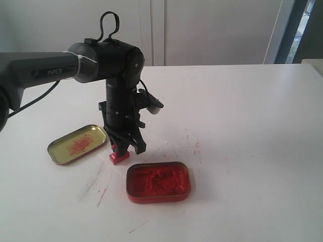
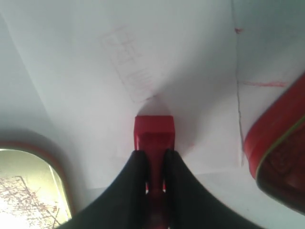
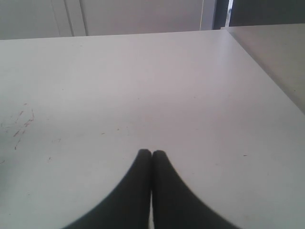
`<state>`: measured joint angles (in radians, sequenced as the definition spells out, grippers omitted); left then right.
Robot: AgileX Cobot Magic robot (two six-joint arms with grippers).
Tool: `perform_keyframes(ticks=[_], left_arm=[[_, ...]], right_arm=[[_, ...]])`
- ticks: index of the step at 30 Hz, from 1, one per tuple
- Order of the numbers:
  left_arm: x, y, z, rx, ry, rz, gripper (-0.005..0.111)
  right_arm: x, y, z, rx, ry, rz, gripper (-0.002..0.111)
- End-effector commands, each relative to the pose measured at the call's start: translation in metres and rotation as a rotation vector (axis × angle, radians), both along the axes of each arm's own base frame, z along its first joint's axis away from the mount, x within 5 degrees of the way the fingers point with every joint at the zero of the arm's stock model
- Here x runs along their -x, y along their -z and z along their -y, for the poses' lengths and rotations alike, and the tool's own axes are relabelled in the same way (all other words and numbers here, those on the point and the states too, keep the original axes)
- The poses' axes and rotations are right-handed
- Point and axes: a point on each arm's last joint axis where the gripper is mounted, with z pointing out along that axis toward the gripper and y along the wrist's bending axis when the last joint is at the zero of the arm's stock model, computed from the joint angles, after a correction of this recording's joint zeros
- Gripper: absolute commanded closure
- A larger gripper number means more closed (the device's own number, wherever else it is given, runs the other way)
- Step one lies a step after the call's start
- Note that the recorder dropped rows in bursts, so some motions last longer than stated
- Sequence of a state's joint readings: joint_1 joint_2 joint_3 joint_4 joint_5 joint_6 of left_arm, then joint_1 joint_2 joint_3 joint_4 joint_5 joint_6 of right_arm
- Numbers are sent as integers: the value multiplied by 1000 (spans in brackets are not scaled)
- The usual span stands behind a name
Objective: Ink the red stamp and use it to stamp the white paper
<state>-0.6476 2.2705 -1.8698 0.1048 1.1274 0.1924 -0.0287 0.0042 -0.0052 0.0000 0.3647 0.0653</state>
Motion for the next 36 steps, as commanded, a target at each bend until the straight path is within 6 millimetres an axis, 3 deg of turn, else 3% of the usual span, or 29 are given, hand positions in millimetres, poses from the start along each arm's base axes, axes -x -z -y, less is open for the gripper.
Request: perform_keyframes(ticks=[1,6,36], left_arm=[[13,55,-3,-103,-34,-221,107],[14,65,-4,-118,-35,-240,107],[15,57,-5,-117,-27,-224,107]], right_arm=[[0,0,0,1,1,12,108],[0,0,0,1,1,12,108],[0,0,0,1,1,12,108]])
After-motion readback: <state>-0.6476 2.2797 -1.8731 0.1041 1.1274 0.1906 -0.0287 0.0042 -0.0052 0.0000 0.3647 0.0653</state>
